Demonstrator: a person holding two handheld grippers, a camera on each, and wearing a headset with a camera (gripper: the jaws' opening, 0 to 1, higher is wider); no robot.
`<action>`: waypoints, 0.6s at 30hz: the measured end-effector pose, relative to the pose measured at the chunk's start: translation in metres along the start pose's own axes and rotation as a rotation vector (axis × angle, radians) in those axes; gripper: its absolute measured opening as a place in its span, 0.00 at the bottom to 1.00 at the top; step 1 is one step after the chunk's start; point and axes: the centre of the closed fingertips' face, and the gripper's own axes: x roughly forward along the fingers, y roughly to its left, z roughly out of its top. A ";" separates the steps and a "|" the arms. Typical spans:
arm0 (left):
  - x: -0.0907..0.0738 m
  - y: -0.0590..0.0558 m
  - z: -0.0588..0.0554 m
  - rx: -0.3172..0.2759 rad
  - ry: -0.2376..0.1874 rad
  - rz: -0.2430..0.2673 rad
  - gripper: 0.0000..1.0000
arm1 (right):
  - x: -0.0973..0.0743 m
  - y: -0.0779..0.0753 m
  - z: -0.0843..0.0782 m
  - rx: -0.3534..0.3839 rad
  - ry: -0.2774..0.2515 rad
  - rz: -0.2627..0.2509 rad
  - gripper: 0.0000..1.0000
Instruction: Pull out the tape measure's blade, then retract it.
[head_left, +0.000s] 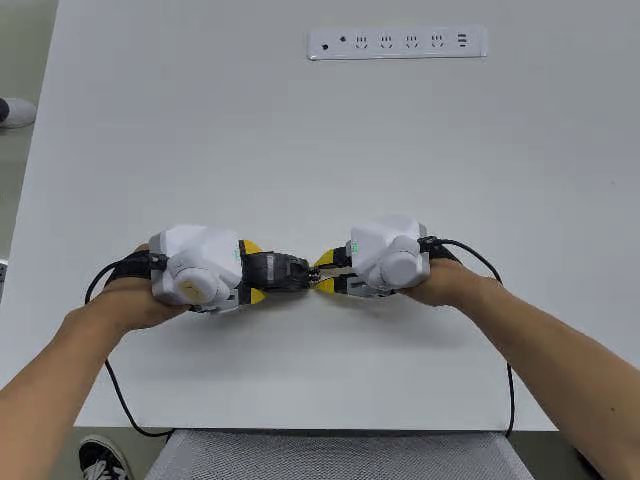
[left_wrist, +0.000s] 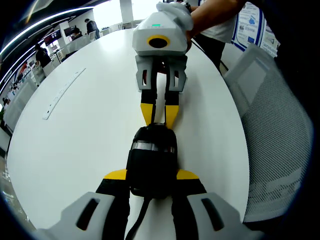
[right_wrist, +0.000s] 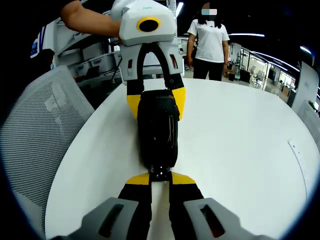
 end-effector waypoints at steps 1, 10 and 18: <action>0.000 0.000 0.000 0.001 0.000 0.000 0.28 | -0.001 0.000 0.000 0.000 0.000 0.000 0.09; -0.001 0.000 -0.001 0.001 0.003 0.001 0.28 | -0.005 0.000 -0.001 0.007 -0.006 0.002 0.10; -0.001 0.000 0.000 0.001 0.004 0.001 0.27 | -0.007 0.000 -0.003 0.012 -0.006 0.004 0.09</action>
